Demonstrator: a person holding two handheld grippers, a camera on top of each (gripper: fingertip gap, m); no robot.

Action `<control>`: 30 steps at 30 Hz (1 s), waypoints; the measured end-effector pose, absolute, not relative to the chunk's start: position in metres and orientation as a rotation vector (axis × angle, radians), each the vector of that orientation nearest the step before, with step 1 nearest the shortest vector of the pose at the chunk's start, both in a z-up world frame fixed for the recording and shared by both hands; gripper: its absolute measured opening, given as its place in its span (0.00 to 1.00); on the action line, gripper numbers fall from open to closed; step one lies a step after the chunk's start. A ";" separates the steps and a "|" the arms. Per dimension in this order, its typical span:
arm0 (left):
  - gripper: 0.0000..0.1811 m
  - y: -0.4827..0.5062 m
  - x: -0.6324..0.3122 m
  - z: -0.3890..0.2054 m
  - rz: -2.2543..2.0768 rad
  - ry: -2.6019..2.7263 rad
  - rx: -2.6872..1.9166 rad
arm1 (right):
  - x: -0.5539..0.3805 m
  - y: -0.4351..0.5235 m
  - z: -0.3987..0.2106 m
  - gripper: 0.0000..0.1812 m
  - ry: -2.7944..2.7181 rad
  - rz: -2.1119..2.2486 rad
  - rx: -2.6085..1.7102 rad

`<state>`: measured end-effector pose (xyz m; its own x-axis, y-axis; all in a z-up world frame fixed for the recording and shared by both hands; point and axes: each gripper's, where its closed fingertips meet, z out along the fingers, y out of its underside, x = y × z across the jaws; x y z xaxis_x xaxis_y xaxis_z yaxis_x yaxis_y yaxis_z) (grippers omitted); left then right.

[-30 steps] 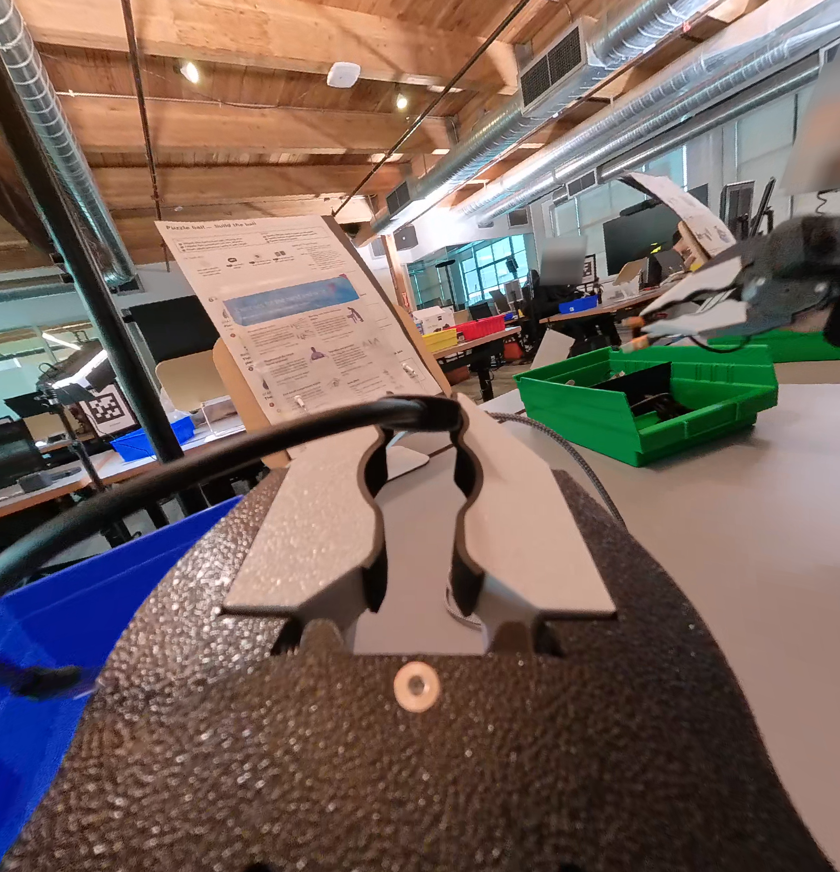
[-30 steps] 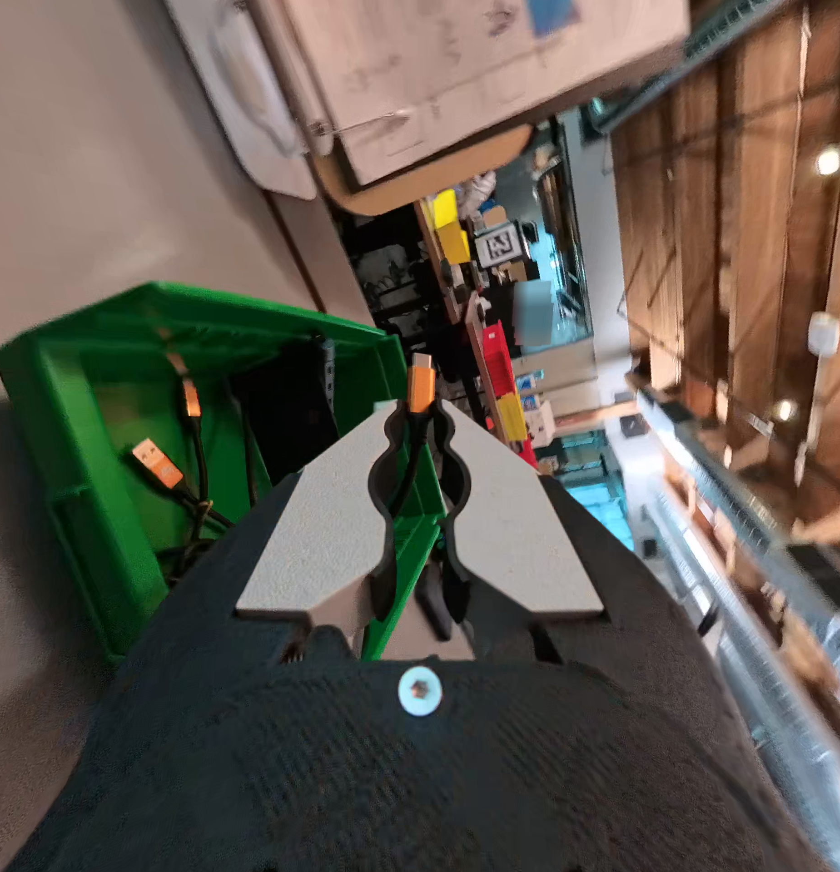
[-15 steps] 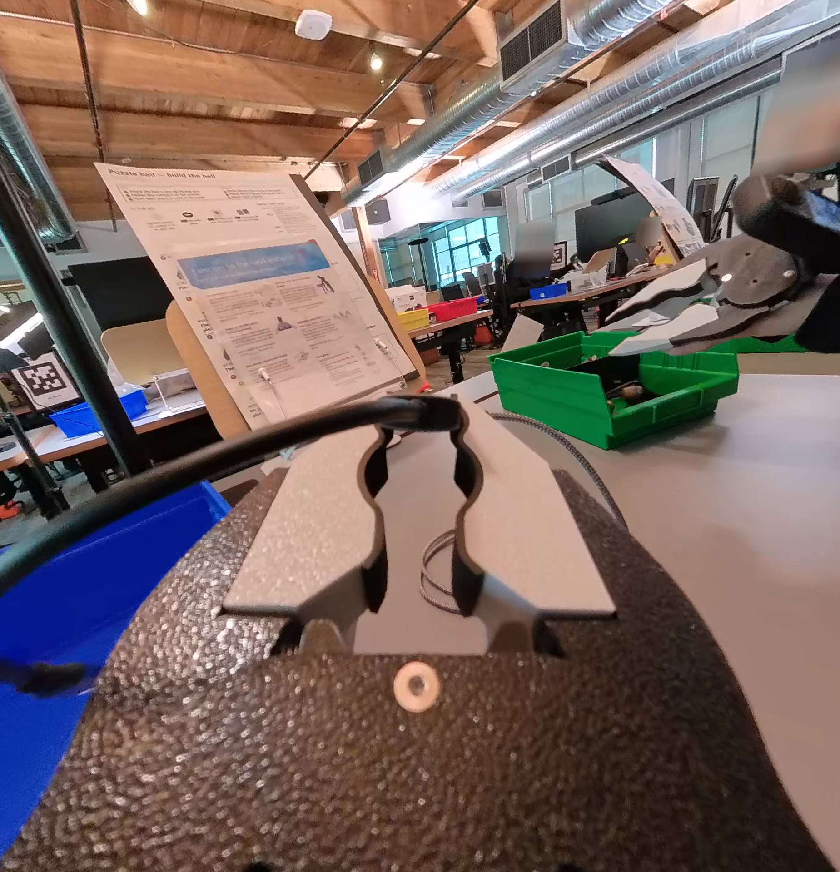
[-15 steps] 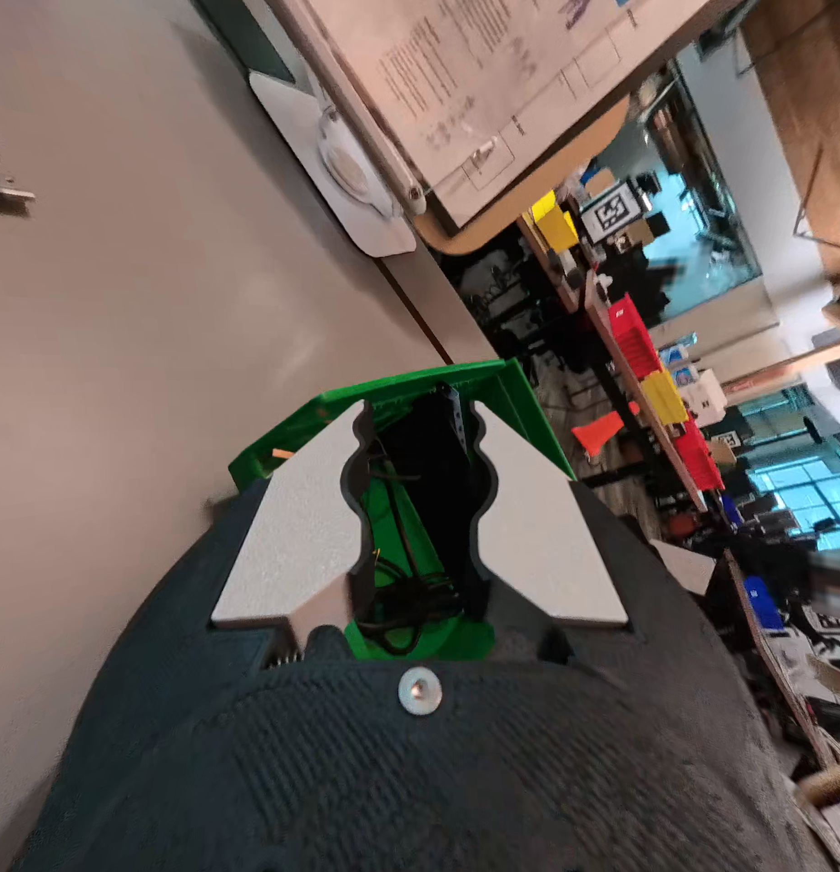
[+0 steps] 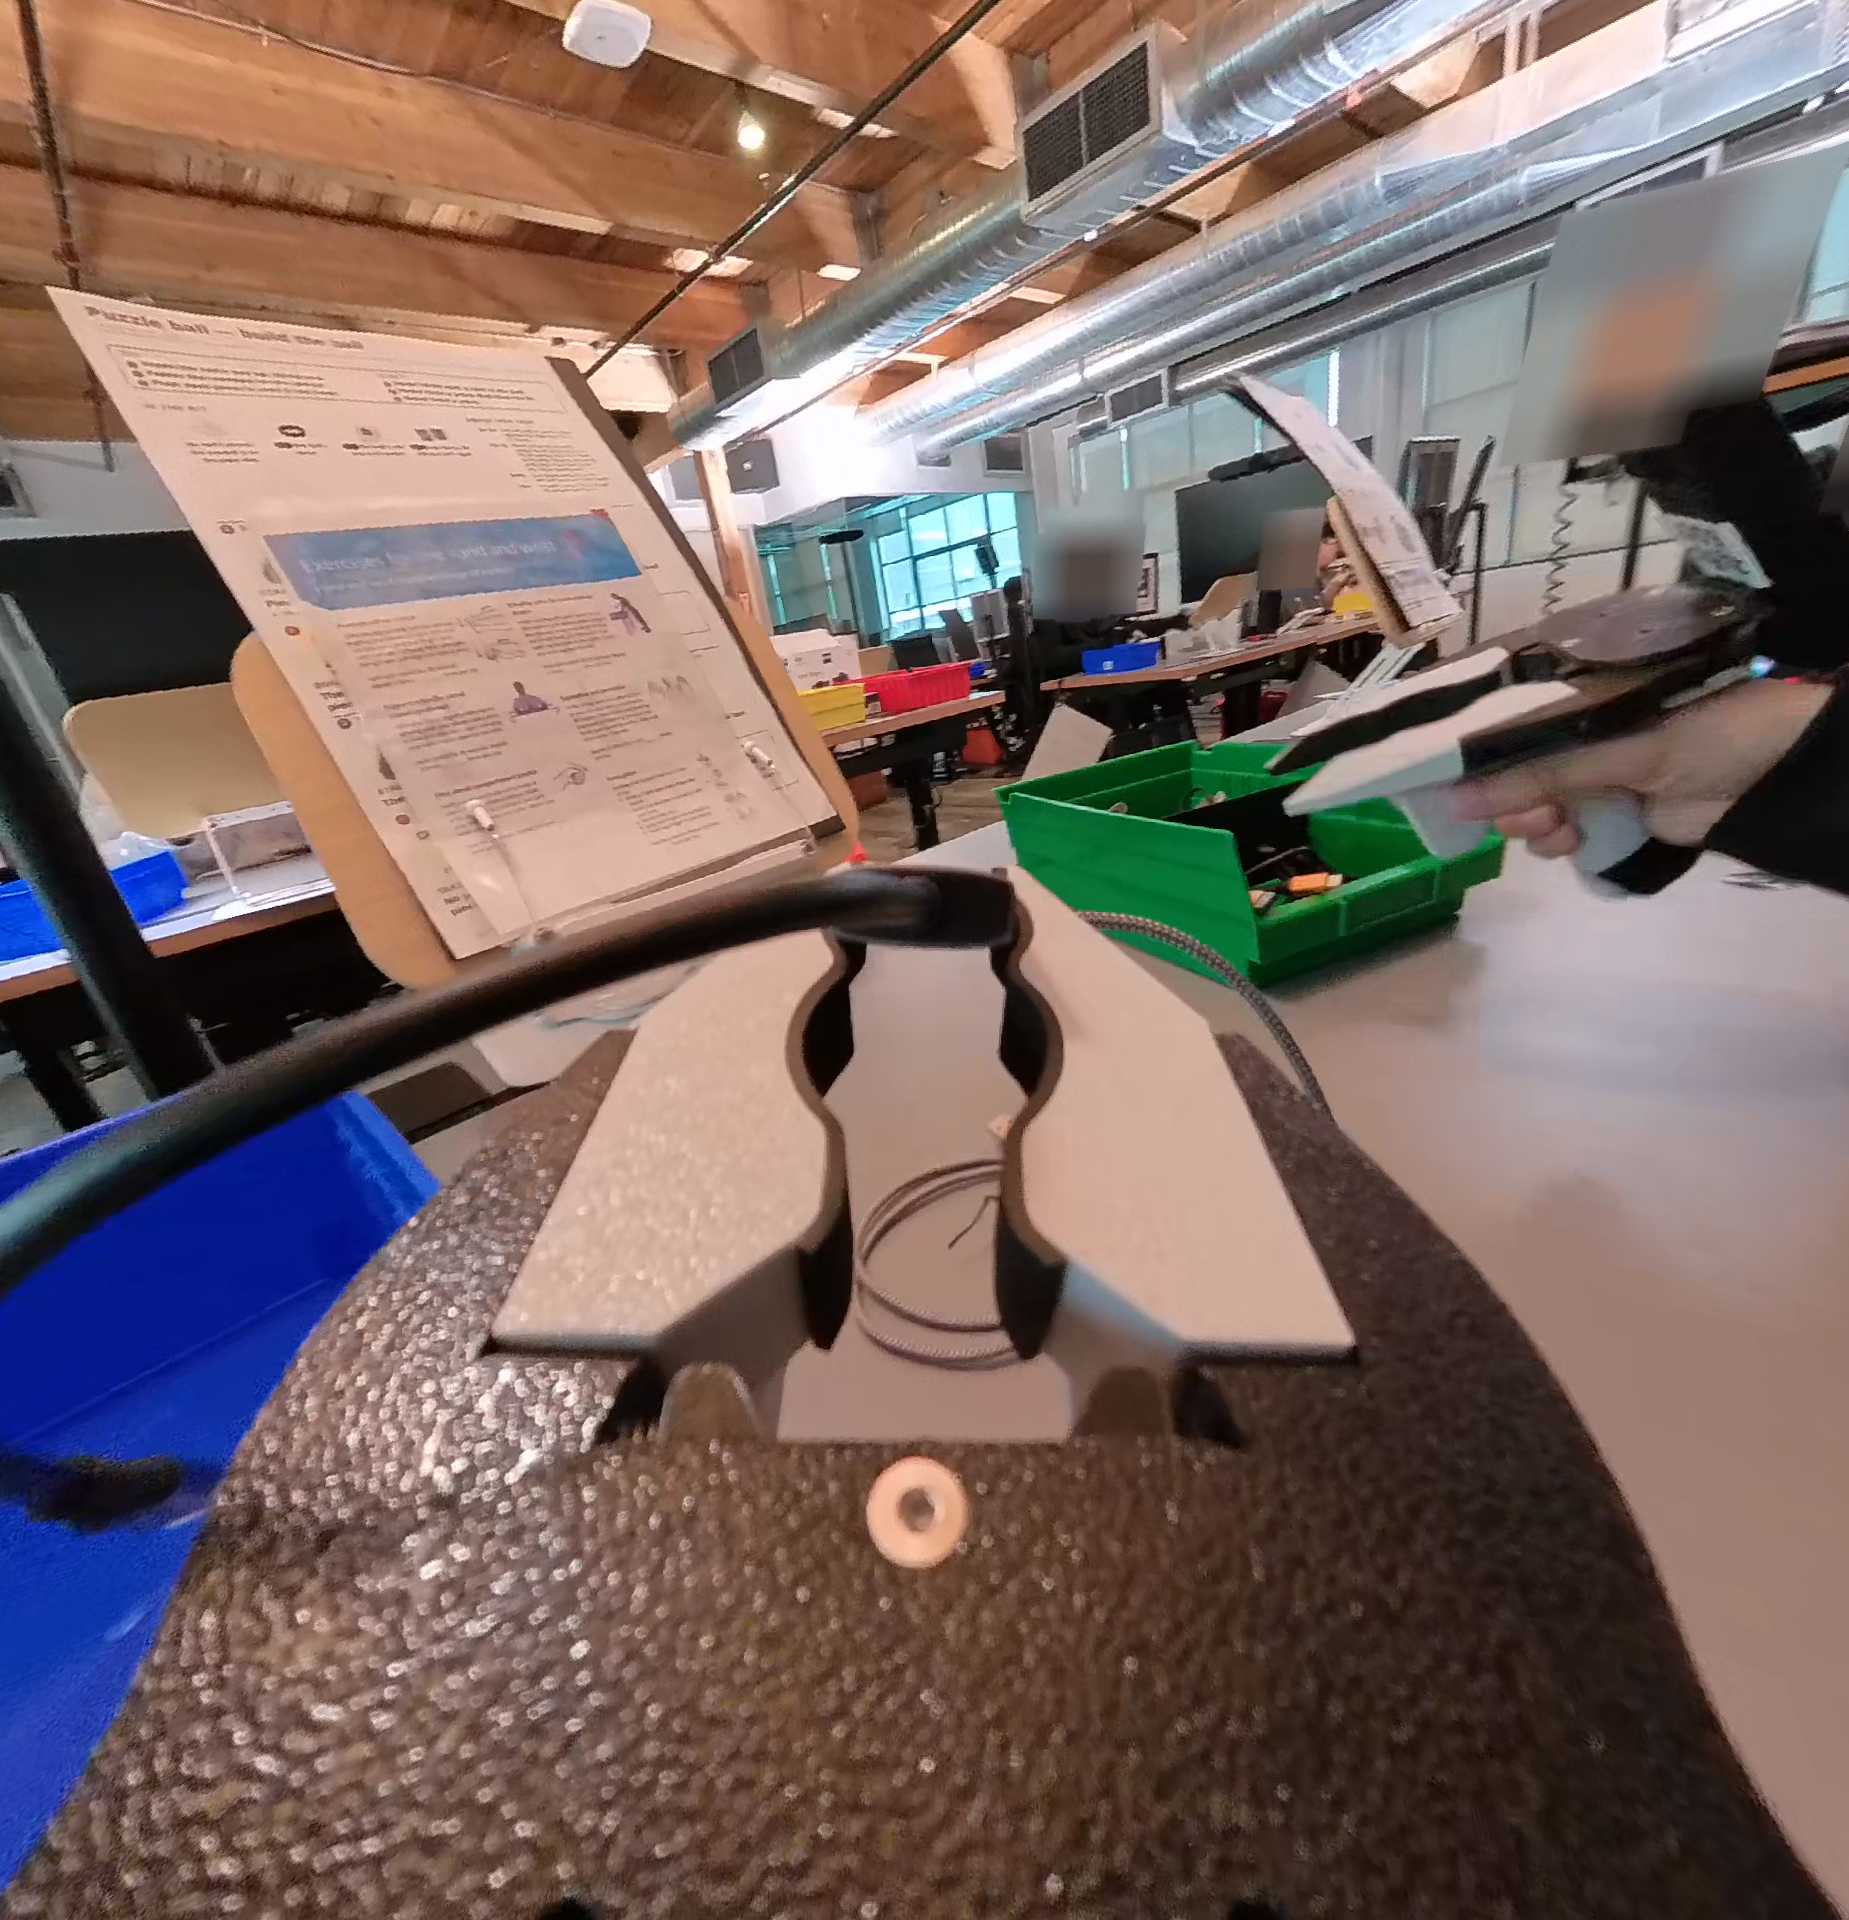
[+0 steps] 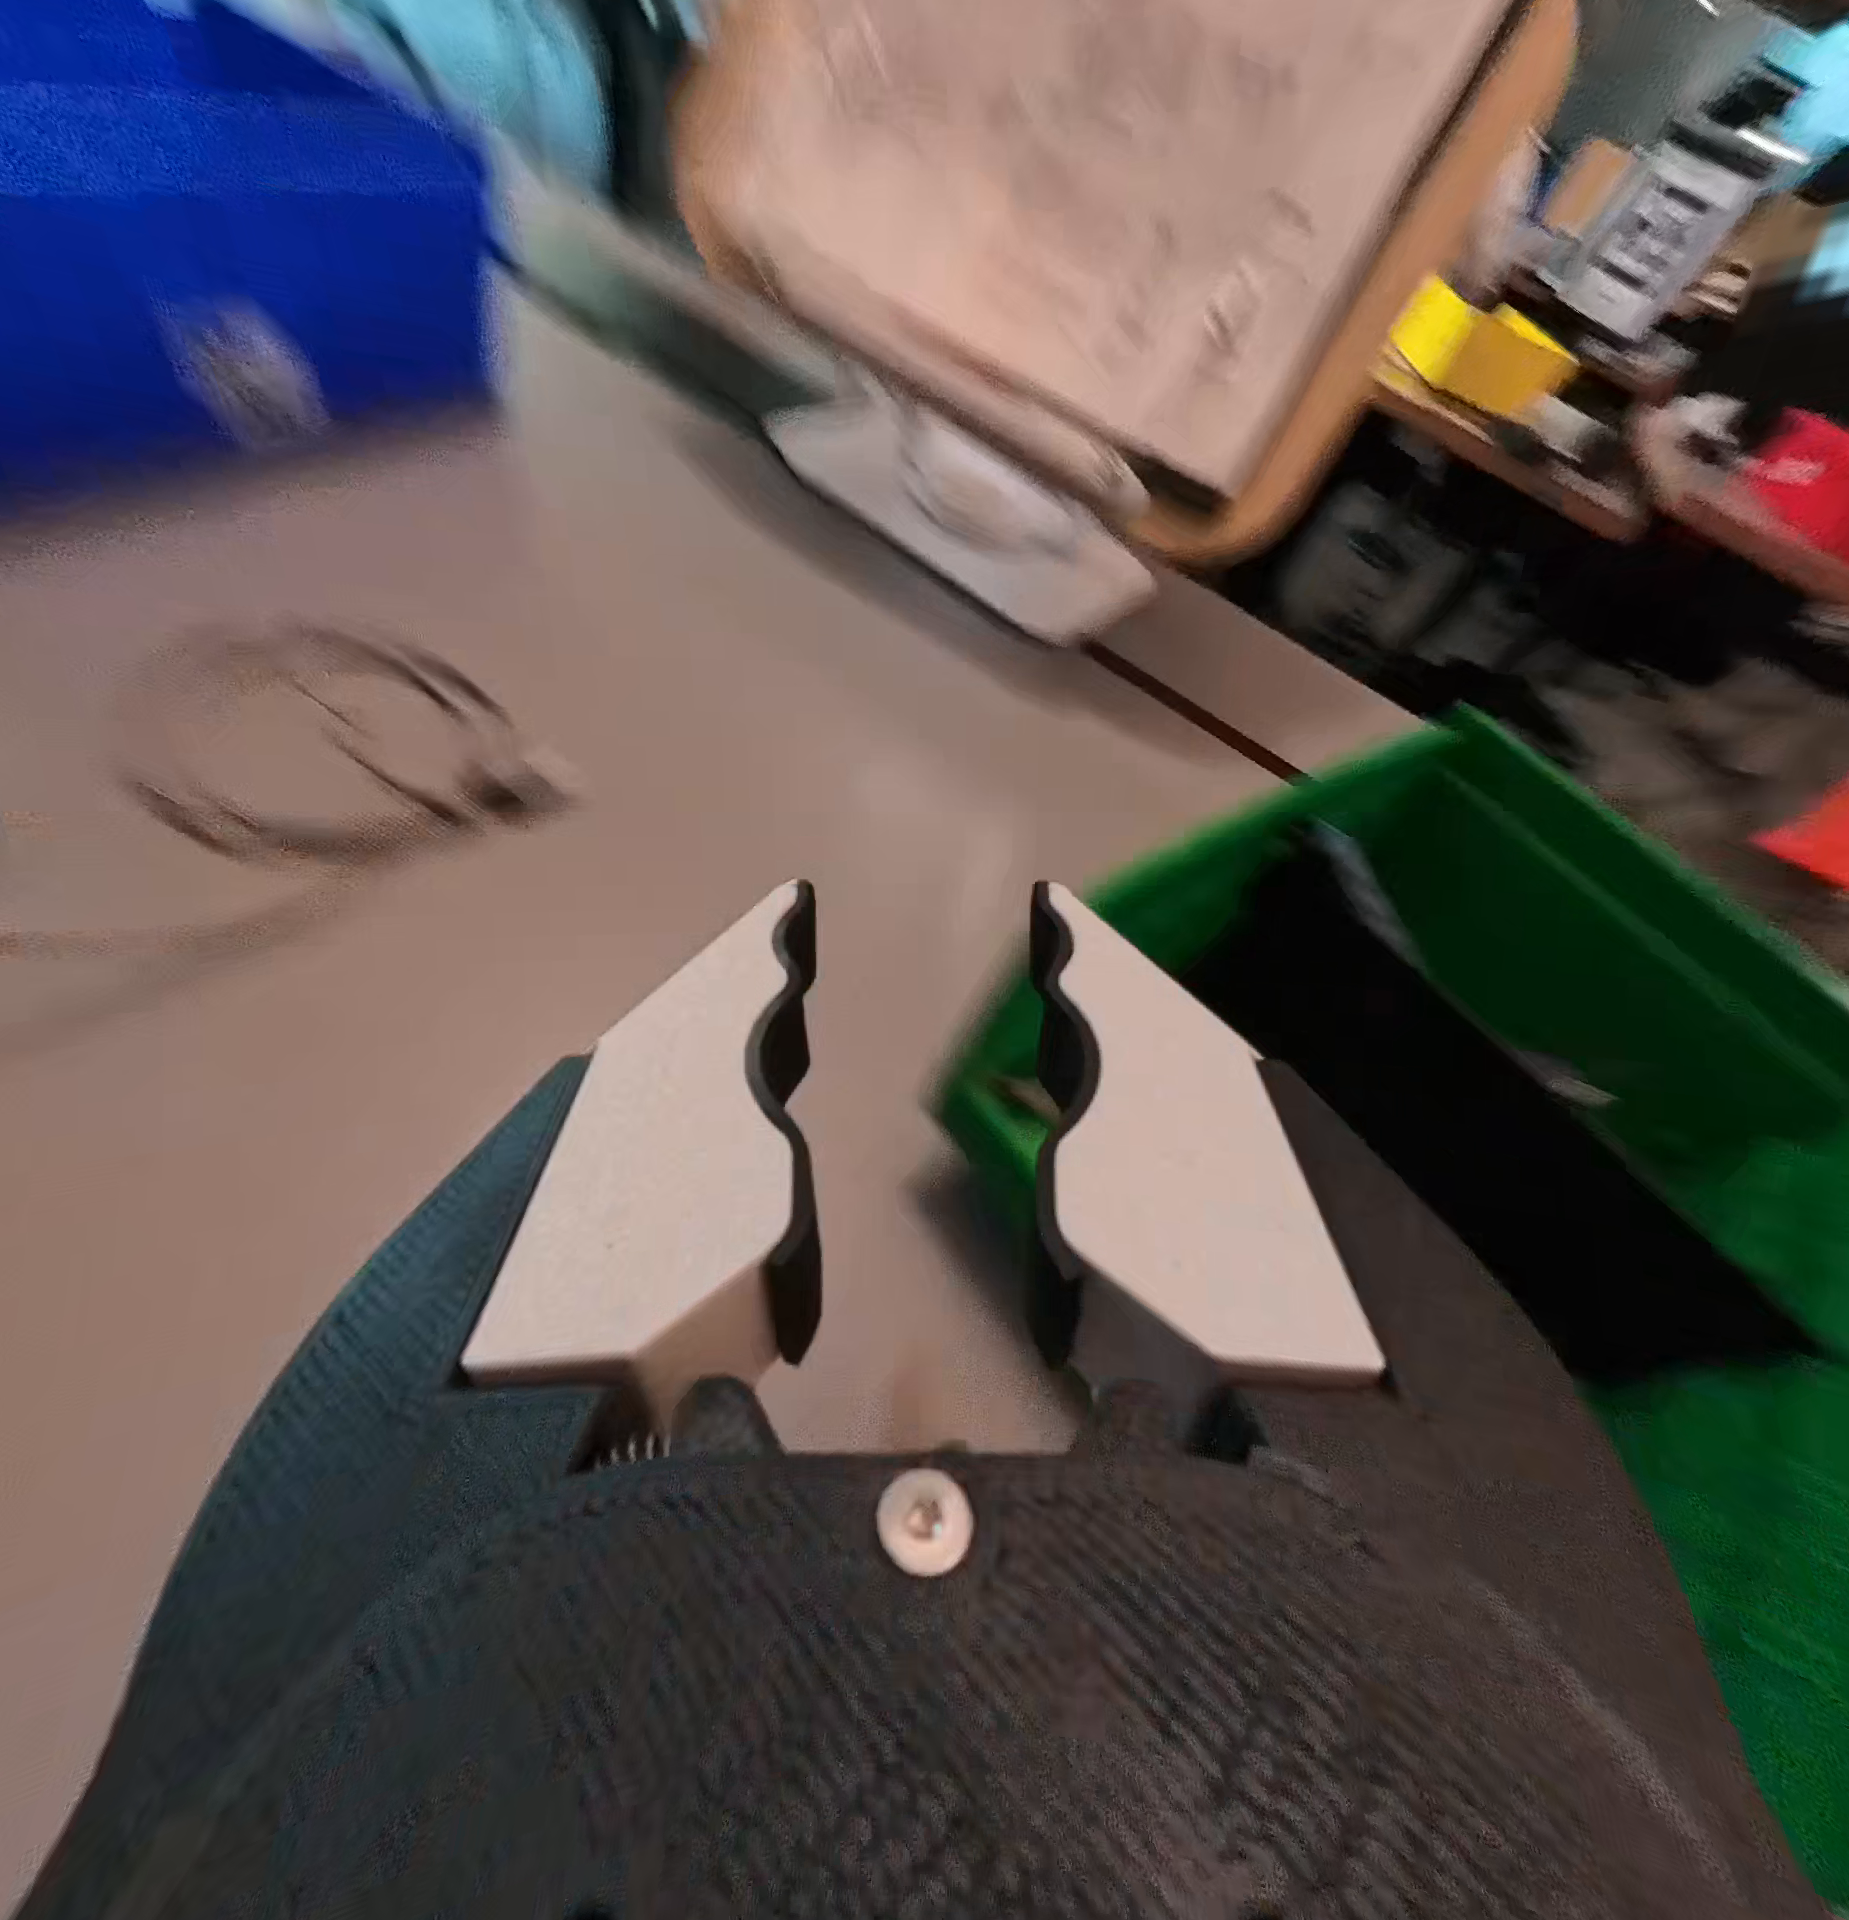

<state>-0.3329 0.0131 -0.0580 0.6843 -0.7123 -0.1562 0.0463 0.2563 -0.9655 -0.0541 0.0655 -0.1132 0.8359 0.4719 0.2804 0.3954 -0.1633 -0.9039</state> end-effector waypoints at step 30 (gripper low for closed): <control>0.32 -0.010 -0.329 -0.098 -0.231 1.244 -1.227 | -0.197 0.022 -0.063 0.05 -0.208 1.689 -1.519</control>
<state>-0.3294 -0.0104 -0.0981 0.3861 -0.7138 -0.5843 -0.4561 0.4028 -0.7935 -0.1973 0.0219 -0.0632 0.0802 0.6618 -0.7454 -0.4612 -0.6383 -0.6163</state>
